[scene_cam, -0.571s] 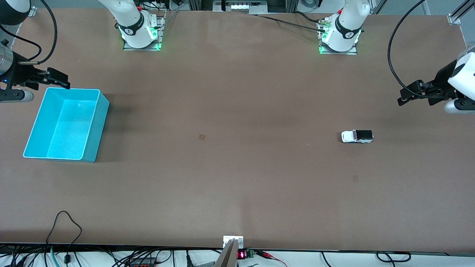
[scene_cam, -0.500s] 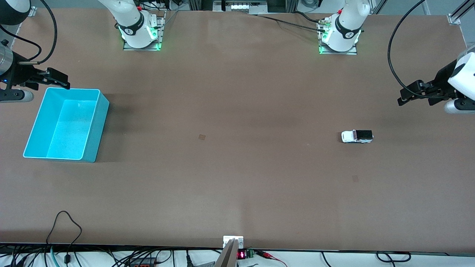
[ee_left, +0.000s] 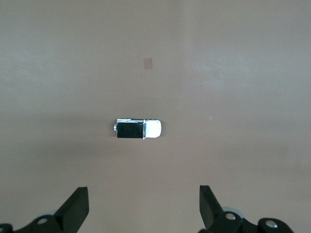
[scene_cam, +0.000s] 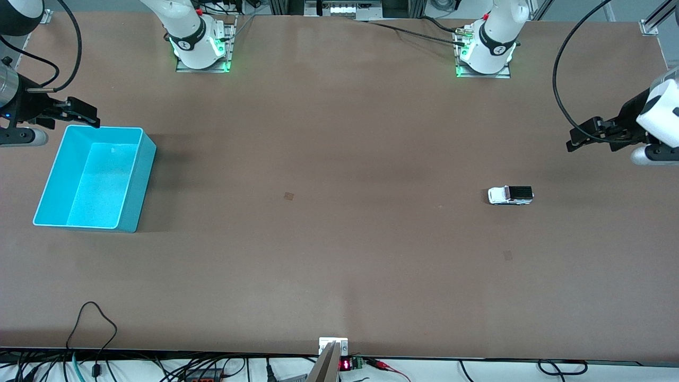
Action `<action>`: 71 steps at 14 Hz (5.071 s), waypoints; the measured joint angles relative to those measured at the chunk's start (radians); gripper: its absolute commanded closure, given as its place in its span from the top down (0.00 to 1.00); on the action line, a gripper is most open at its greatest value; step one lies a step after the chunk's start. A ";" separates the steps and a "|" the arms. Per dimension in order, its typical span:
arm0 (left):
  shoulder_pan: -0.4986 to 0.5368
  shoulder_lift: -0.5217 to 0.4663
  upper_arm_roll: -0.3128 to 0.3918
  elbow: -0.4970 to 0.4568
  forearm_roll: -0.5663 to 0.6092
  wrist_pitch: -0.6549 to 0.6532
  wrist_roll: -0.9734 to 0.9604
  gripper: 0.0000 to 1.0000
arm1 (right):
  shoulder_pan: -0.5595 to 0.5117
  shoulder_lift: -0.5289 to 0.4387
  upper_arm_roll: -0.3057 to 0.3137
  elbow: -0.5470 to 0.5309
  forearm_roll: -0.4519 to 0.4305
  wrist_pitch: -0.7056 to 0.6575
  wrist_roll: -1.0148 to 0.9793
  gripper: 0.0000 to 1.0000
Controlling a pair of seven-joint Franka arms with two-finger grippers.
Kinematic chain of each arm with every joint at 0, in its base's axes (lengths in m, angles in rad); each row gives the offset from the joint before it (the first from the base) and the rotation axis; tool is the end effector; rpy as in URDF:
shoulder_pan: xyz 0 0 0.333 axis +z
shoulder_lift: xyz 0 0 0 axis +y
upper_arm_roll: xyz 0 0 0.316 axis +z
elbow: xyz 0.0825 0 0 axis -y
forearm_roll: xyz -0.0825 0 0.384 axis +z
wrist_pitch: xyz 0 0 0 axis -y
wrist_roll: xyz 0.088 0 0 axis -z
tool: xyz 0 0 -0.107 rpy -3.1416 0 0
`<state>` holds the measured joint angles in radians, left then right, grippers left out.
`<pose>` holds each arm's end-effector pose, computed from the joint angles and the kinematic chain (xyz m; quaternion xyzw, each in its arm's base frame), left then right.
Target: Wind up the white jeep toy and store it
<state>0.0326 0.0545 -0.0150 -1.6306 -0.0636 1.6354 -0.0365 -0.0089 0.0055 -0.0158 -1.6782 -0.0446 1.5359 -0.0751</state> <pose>0.5731 0.0039 0.5712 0.9987 0.0299 -0.0251 0.0318 0.5461 -0.0184 0.5686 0.9967 0.0260 -0.0748 0.0186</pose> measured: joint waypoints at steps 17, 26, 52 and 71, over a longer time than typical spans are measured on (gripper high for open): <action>-0.015 0.193 -0.007 -0.309 0.007 0.437 0.292 1.00 | 0.002 0.001 0.003 -0.002 0.000 0.007 0.000 1.00; -0.010 0.193 -0.005 -0.450 0.189 0.647 0.951 1.00 | 0.002 0.004 0.004 -0.007 0.000 0.013 0.000 1.00; 0.037 0.330 -0.013 -0.594 0.191 0.947 1.498 0.94 | 0.002 0.004 0.004 -0.010 0.000 0.014 0.000 1.00; 0.049 0.342 -0.021 -0.594 0.192 0.961 1.594 0.47 | 0.002 0.004 0.004 -0.010 0.000 0.014 0.000 1.00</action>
<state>0.0819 0.3961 -0.0355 -2.2250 0.1280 2.5963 1.5574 -0.0066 0.0092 -0.0119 -1.6880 -0.0448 1.5503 -0.0751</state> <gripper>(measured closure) 0.480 0.000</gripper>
